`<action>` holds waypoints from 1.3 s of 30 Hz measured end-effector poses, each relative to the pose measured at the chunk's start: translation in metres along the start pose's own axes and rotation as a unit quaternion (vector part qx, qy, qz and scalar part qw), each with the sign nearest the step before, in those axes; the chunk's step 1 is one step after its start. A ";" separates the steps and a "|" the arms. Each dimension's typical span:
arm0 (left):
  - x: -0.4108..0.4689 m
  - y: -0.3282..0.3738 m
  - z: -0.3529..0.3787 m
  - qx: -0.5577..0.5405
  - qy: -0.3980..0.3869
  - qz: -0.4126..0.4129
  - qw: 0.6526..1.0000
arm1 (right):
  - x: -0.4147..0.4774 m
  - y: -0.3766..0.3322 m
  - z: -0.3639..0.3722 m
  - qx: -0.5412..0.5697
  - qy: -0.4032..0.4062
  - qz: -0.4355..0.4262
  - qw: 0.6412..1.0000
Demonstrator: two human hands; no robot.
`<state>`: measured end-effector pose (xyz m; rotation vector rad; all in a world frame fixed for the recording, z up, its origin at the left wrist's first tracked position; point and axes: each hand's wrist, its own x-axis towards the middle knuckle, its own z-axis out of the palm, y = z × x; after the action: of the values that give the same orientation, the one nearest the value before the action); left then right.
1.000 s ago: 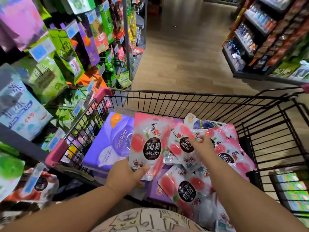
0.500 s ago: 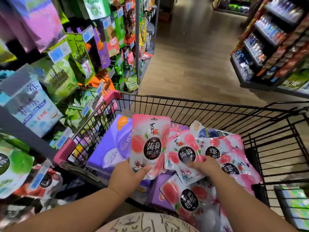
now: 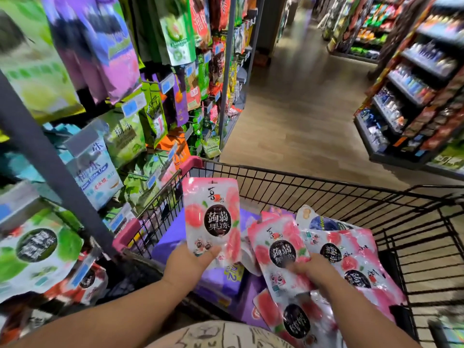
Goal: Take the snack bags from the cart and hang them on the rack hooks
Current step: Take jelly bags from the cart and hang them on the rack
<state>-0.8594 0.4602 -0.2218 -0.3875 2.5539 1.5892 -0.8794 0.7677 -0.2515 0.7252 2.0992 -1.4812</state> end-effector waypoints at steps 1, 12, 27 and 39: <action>0.000 0.001 -0.007 0.007 0.004 -0.007 1.000 | -0.004 -0.009 0.003 0.026 -0.004 -0.011 1.000; -0.006 0.024 -0.090 -0.008 0.096 -0.013 0.995 | -0.066 -0.144 0.083 0.228 -0.117 -0.196 0.947; -0.068 0.081 -0.215 -0.105 0.261 0.056 0.958 | -0.150 -0.268 0.207 0.114 -0.219 -0.423 0.872; -0.109 0.112 -0.283 -0.146 0.393 0.162 0.893 | -0.228 -0.346 0.244 0.003 -0.322 -0.545 0.774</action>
<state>-0.7735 0.2715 0.0257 -0.8165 3.0546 2.3391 -0.9174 0.4050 0.0622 -1.1181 1.9112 -1.8357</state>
